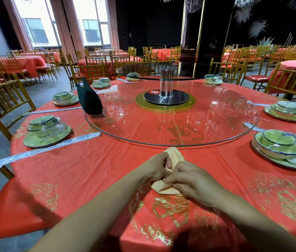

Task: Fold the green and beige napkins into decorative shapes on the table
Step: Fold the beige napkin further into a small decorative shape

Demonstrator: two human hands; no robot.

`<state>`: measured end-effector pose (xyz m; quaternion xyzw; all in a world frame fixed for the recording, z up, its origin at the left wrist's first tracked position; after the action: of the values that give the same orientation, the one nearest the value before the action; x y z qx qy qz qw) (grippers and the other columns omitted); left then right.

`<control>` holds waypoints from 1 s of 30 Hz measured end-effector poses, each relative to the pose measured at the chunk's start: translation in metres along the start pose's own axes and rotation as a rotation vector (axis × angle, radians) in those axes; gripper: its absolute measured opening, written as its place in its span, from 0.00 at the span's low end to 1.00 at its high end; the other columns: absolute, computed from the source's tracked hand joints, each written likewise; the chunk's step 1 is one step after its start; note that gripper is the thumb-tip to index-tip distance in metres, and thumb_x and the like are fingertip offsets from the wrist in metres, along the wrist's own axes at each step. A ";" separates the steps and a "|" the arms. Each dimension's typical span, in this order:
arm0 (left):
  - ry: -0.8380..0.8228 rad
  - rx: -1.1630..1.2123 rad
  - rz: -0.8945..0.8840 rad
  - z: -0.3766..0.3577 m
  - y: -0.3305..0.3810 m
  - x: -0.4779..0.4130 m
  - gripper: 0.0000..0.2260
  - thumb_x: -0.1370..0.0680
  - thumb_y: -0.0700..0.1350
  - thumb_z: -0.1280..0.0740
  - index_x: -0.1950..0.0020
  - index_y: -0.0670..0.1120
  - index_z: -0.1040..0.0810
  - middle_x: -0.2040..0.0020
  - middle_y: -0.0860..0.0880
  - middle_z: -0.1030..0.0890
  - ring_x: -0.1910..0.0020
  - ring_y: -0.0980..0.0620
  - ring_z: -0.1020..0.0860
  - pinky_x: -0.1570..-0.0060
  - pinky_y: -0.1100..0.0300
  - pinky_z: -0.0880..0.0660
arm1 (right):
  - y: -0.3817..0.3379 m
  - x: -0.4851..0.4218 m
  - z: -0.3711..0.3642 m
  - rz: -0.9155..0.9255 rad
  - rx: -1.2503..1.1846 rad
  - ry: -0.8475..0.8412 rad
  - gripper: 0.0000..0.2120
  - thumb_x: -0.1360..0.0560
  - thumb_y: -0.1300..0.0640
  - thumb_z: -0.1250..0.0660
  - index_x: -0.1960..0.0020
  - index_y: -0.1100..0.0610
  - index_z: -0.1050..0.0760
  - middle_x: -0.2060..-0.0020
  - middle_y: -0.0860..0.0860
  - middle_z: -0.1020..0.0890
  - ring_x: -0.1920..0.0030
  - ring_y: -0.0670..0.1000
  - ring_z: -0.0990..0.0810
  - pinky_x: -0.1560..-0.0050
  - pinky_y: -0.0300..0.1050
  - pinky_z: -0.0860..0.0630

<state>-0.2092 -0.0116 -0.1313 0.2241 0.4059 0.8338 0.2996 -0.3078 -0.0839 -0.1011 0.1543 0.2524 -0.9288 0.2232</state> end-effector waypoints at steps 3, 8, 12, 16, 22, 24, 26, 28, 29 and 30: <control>-0.005 0.006 0.004 0.000 -0.001 0.001 0.16 0.30 0.31 0.32 0.62 0.49 0.35 0.67 0.50 0.34 0.73 0.54 0.37 0.74 0.62 0.39 | 0.000 -0.001 0.000 0.017 0.131 -0.004 0.12 0.29 0.50 0.40 0.51 0.44 0.21 0.63 0.46 0.25 0.59 0.42 0.31 0.61 0.46 0.28; -0.102 0.004 -0.019 0.004 0.005 0.003 0.17 0.31 0.31 0.31 0.61 0.50 0.34 0.66 0.52 0.34 0.73 0.57 0.37 0.74 0.66 0.38 | 0.001 -0.005 -0.001 -0.038 0.175 -0.100 0.15 0.30 0.47 0.44 0.49 0.45 0.23 0.59 0.47 0.25 0.54 0.45 0.29 0.55 0.46 0.31; -0.165 0.031 -0.056 0.002 0.008 0.006 0.15 0.29 0.32 0.30 0.62 0.51 0.29 0.66 0.53 0.34 0.71 0.58 0.36 0.72 0.67 0.39 | 0.007 -0.007 0.019 0.054 0.422 -0.063 0.09 0.35 0.52 0.42 0.56 0.46 0.30 0.63 0.46 0.24 0.61 0.51 0.23 0.63 0.44 0.27; -0.118 0.087 -0.067 0.003 0.005 0.005 0.13 0.29 0.35 0.29 0.63 0.53 0.25 0.64 0.52 0.34 0.62 0.49 0.36 0.65 0.60 0.41 | 0.016 -0.010 0.026 0.087 0.563 -0.029 0.03 0.38 0.50 0.35 0.65 0.47 0.26 0.67 0.43 0.25 0.66 0.47 0.25 0.69 0.40 0.28; -0.097 -0.003 -0.012 -0.004 0.007 0.003 0.14 0.29 0.34 0.29 0.67 0.50 0.27 0.66 0.52 0.28 0.68 0.53 0.34 0.67 0.62 0.37 | 0.024 -0.011 0.028 0.042 0.330 -0.022 0.04 0.33 0.53 0.32 0.59 0.46 0.26 0.61 0.46 0.24 0.58 0.44 0.33 0.59 0.42 0.32; -0.084 -0.003 0.017 -0.006 0.007 0.003 0.13 0.30 0.34 0.29 0.67 0.50 0.27 0.63 0.48 0.27 0.72 0.54 0.36 0.73 0.64 0.39 | 0.023 -0.013 0.028 0.056 0.312 -0.030 0.05 0.32 0.52 0.33 0.57 0.46 0.28 0.58 0.45 0.25 0.56 0.44 0.33 0.57 0.41 0.33; -0.046 0.035 0.026 -0.006 0.006 0.003 0.14 0.30 0.34 0.29 0.68 0.50 0.27 0.62 0.45 0.27 0.73 0.54 0.36 0.74 0.64 0.40 | 0.025 -0.013 0.027 0.053 0.284 -0.066 0.05 0.31 0.50 0.36 0.56 0.45 0.30 0.56 0.45 0.25 0.56 0.44 0.33 0.56 0.41 0.33; -0.022 0.065 0.023 -0.004 0.004 0.003 0.14 0.29 0.33 0.31 0.68 0.51 0.26 0.65 0.48 0.27 0.70 0.52 0.33 0.70 0.62 0.36 | 0.030 -0.012 0.025 0.043 0.276 -0.126 0.08 0.31 0.50 0.36 0.53 0.43 0.32 0.55 0.45 0.24 0.56 0.42 0.36 0.54 0.40 0.35; -0.019 0.077 0.019 -0.003 0.004 0.003 0.14 0.29 0.33 0.31 0.67 0.51 0.25 0.66 0.50 0.27 0.67 0.50 0.32 0.65 0.60 0.35 | 0.033 -0.012 0.025 0.040 0.272 -0.139 0.10 0.32 0.50 0.35 0.52 0.43 0.32 0.55 0.46 0.24 0.57 0.41 0.37 0.54 0.38 0.36; -0.024 0.094 0.017 -0.002 0.003 0.004 0.14 0.28 0.34 0.31 0.67 0.52 0.24 0.66 0.51 0.26 0.63 0.49 0.32 0.62 0.58 0.36 | 0.034 -0.012 0.026 0.036 0.259 -0.135 0.10 0.32 0.50 0.35 0.53 0.43 0.32 0.56 0.47 0.23 0.57 0.41 0.37 0.55 0.37 0.37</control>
<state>-0.2141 -0.0117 -0.1298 0.2513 0.4392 0.8136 0.2863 -0.2854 -0.1205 -0.0883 0.1234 0.1120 -0.9577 0.2344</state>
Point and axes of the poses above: each hand's wrist, its own x-axis away from the middle knuckle, its own z-axis out of the back of the hand, y = z × x, the point moved 6 cm from there along -x, towards the middle knuckle
